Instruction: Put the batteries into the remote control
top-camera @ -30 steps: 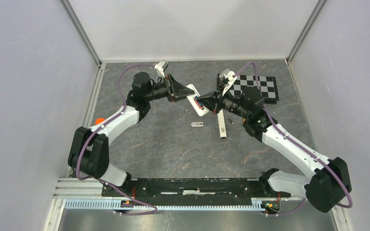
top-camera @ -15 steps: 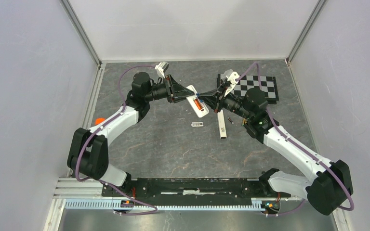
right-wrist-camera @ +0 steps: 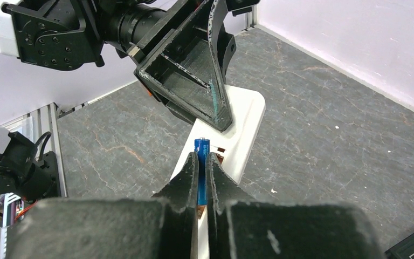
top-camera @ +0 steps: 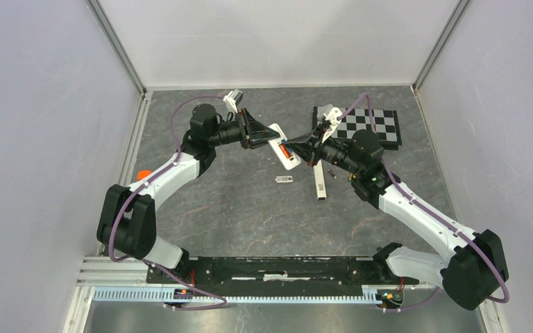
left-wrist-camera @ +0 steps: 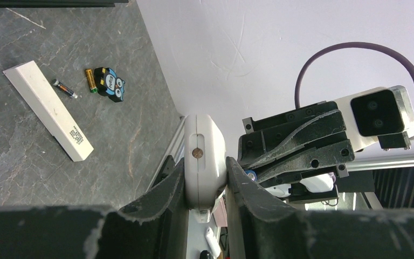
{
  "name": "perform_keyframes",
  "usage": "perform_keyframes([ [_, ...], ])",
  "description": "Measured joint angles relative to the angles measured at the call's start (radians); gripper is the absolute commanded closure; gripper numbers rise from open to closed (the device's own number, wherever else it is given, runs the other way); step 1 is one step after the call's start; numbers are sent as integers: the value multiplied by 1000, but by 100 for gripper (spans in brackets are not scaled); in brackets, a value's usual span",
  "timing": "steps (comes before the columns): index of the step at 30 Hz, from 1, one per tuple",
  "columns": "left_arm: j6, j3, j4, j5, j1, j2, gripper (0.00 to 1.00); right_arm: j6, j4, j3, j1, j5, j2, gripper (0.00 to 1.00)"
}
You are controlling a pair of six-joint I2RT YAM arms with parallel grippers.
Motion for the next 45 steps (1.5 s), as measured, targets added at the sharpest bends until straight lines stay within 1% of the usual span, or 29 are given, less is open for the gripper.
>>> perform_keyframes([
  [13, -27, 3, -4, -7, 2, 0, 98, 22, 14, -13, 10, 28, 11, 92],
  [22, -32, 4, -4, -19, 4, 0, 98, 48, 18, -13, 13, 59, 15, 82],
  [27, -31, 6, -4, -23, 4, 0, 98, 90, 18, -31, 13, 67, -17, 68],
  [28, -30, 6, -5, -26, 4, 0, 98, 100, 17, -37, 13, 71, -36, 63],
  [32, -17, 8, -7, -33, 4, 0, 98, 131, 15, -26, 13, 93, -92, 32],
  [35, 1, 8, -7, -54, 4, 0, 98, 180, -21, 35, 13, 134, -84, 18],
  [39, 32, 8, 2, -89, 4, 0, 98, 301, -134, 142, 12, 233, -31, 13],
  [45, 50, -15, 77, -148, 4, 0, 98, 493, -255, 155, 5, 328, 43, 8],
])
